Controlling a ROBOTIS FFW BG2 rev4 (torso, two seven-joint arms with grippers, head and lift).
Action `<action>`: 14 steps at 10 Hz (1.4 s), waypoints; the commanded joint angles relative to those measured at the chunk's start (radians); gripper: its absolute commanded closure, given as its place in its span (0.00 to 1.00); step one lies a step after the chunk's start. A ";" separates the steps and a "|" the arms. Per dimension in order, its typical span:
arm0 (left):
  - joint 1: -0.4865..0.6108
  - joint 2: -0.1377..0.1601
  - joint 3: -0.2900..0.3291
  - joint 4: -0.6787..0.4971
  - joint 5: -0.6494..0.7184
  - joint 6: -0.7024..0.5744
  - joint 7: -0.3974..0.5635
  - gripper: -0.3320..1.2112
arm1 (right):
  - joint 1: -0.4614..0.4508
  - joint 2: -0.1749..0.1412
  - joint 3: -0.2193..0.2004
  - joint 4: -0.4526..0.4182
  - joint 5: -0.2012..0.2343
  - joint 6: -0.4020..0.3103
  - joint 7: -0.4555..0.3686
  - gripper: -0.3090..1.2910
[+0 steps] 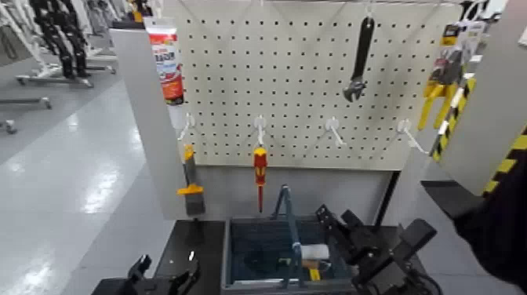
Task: Put the tool with the wooden handle into the crate.
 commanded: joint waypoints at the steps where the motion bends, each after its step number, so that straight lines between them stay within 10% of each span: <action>1: 0.002 0.000 0.002 0.000 0.000 -0.003 0.000 0.29 | 0.059 0.000 -0.045 -0.099 0.129 0.000 -0.080 0.30; 5: 0.002 0.000 0.002 0.000 0.000 -0.006 0.000 0.29 | 0.167 0.015 -0.110 -0.204 0.313 0.022 -0.175 0.30; 14: 0.009 0.003 0.003 -0.001 -0.002 -0.029 0.002 0.29 | 0.340 0.076 -0.166 -0.267 0.525 -0.104 -0.239 0.30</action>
